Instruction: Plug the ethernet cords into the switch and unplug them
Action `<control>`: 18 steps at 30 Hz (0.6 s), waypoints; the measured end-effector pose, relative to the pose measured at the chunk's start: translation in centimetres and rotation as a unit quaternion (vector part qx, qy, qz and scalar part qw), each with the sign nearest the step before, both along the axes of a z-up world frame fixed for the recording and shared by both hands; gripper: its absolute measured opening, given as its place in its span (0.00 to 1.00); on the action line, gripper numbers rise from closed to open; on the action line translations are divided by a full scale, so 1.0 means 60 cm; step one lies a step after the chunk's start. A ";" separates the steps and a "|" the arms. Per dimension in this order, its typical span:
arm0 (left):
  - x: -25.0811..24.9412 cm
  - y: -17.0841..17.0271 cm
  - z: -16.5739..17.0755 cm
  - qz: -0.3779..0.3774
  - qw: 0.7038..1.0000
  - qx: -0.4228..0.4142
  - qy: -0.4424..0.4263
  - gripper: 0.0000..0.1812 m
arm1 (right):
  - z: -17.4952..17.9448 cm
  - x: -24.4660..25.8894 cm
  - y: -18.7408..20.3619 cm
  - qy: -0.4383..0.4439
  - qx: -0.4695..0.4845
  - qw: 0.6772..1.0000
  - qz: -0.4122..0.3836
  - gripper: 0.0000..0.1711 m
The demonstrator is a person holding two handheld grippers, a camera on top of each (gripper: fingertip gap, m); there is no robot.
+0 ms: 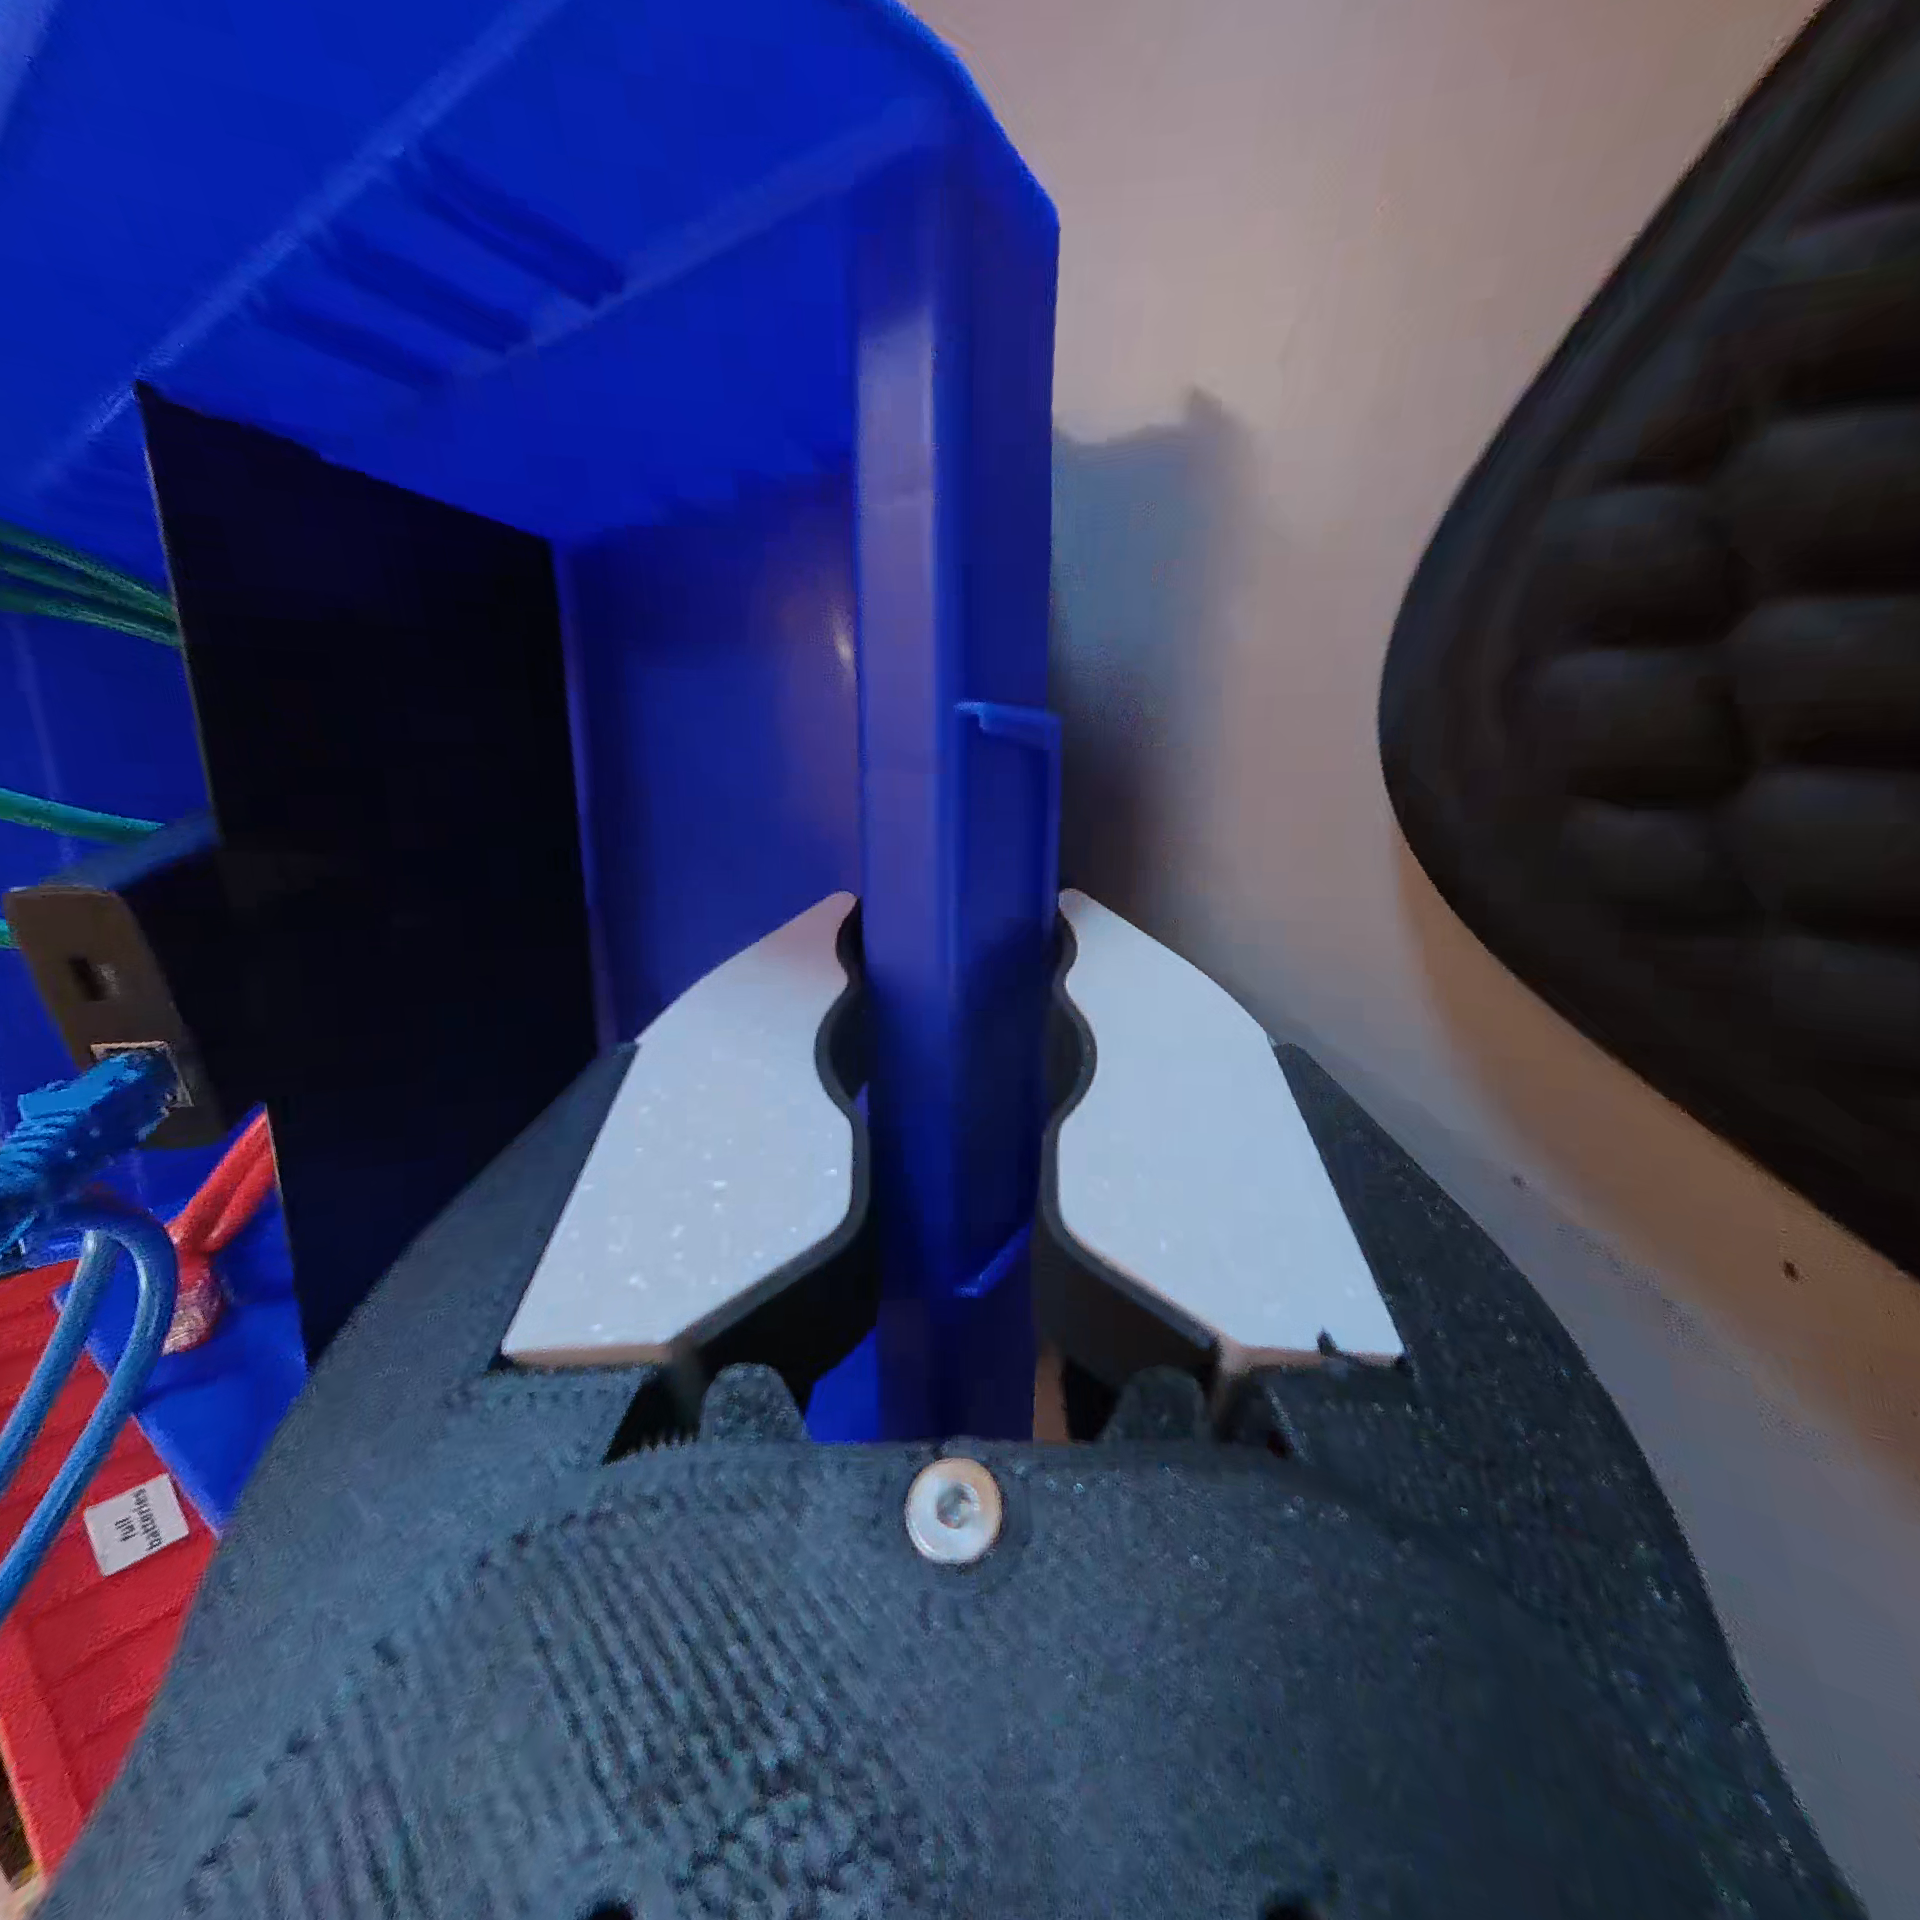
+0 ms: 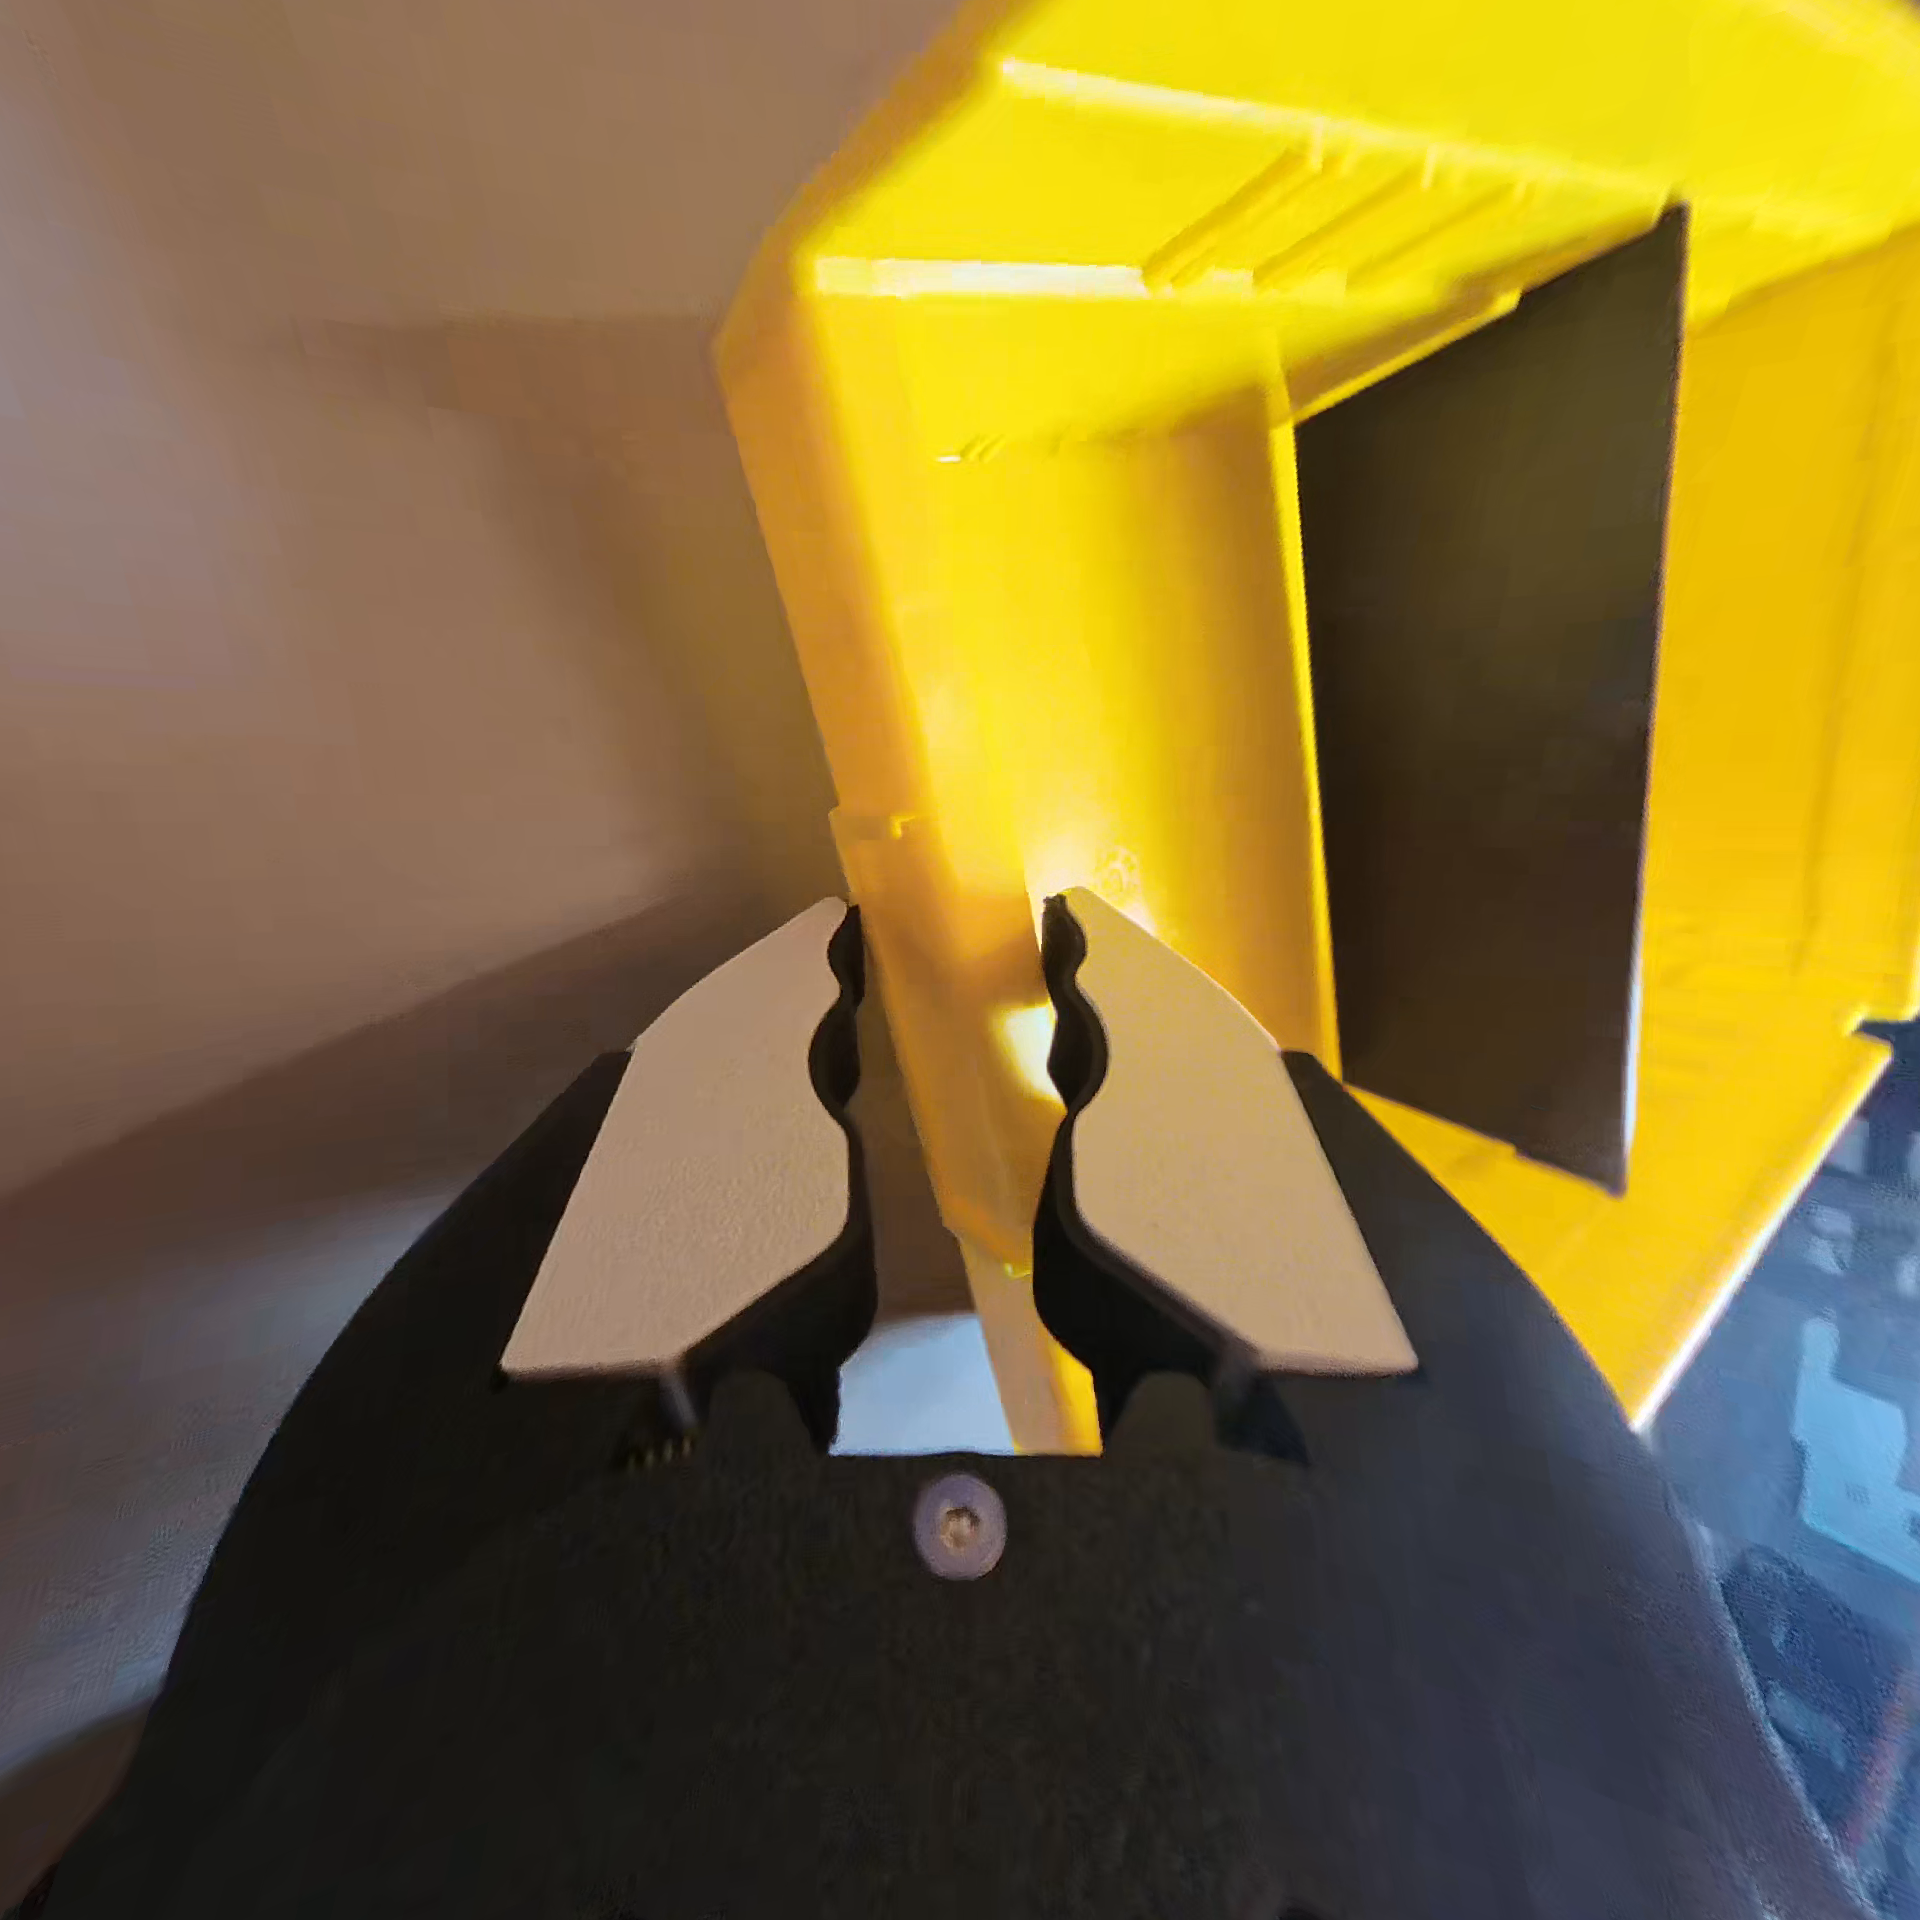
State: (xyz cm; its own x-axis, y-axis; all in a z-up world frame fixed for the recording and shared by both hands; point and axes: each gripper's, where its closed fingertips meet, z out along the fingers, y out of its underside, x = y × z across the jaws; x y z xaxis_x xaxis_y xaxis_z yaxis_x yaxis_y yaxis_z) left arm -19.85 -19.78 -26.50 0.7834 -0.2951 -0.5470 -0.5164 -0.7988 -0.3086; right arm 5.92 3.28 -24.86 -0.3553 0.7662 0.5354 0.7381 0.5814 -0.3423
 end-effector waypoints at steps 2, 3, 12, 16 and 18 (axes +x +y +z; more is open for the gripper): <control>-0.003 0.014 0.000 0.001 1.000 0.000 0.001 0.17 | -0.004 0.028 0.032 0.002 0.033 0.999 -0.012 0.19; -0.005 0.023 0.000 0.001 1.000 0.000 0.002 0.17 | -0.004 0.036 0.052 0.009 0.042 0.999 -0.022 0.19; -0.070 0.099 0.004 -0.001 0.998 0.038 0.040 0.18 | -0.003 0.039 0.246 0.020 0.076 0.994 -0.072 0.19; -0.089 0.102 0.013 0.014 0.996 0.079 0.039 0.23 | -0.001 0.026 0.292 0.046 0.077 0.991 -0.100 0.19; -0.077 0.098 0.039 0.015 0.993 0.120 0.001 0.27 | 0.008 0.024 0.293 0.079 0.068 0.988 -0.118 0.20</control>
